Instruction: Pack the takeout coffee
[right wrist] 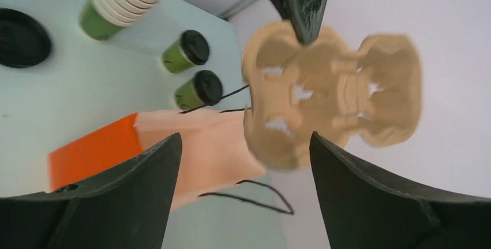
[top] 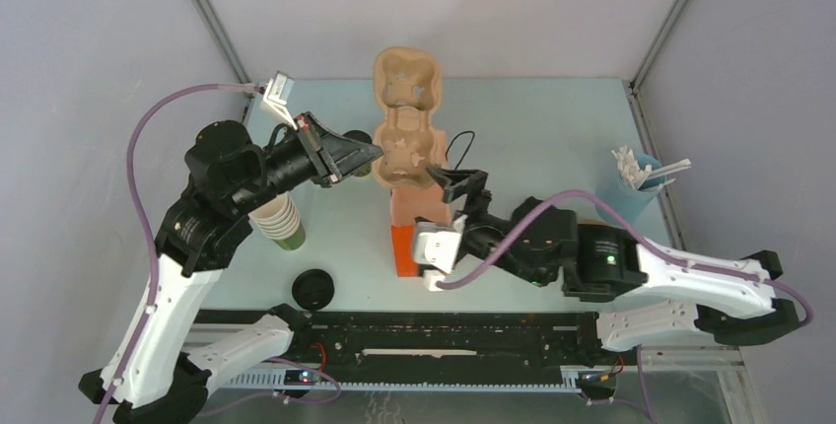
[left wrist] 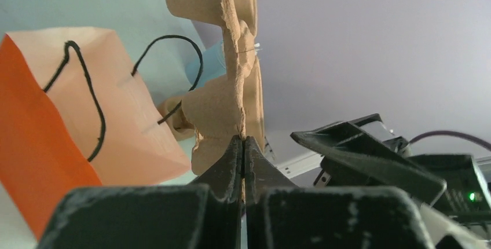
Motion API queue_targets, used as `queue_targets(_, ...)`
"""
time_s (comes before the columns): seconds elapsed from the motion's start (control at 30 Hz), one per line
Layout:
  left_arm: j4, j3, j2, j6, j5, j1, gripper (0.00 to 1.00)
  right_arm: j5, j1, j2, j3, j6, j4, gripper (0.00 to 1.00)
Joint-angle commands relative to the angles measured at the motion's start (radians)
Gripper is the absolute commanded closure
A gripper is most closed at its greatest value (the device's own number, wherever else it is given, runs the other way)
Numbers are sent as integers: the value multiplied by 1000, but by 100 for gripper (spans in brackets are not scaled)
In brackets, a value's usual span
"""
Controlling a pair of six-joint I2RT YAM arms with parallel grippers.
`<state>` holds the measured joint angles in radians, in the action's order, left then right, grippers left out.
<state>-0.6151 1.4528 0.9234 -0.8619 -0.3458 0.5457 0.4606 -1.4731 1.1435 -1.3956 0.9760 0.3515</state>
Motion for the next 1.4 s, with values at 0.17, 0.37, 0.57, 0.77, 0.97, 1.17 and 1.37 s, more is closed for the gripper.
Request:
queue_targets(0.17,-5,-49,-22,219,-6,24,100,-502,366,-144,-90,-447,75,4)
queue_targets(0.37,9,-70,-22,222,4,47,100,-704,482,11,-273,-350,169,10)
queue_targets(0.57,13,-79,-20,238,-4,67,100,-829,522,130,-353,-252,241,20)
queue_targets(0.77,11,-95,-26,245,0,68,100,-786,547,192,-364,-217,249,30)
queue_targets(0.97,14,-87,-14,252,-13,69,100,-764,555,211,-357,-206,247,39)
queue_targets(1.17,12,-95,-15,256,-22,69,100,-727,566,202,-312,-201,187,31)
queue_targets(1.37,8,-92,-14,261,-22,69,100,-710,573,225,-329,-192,205,34)
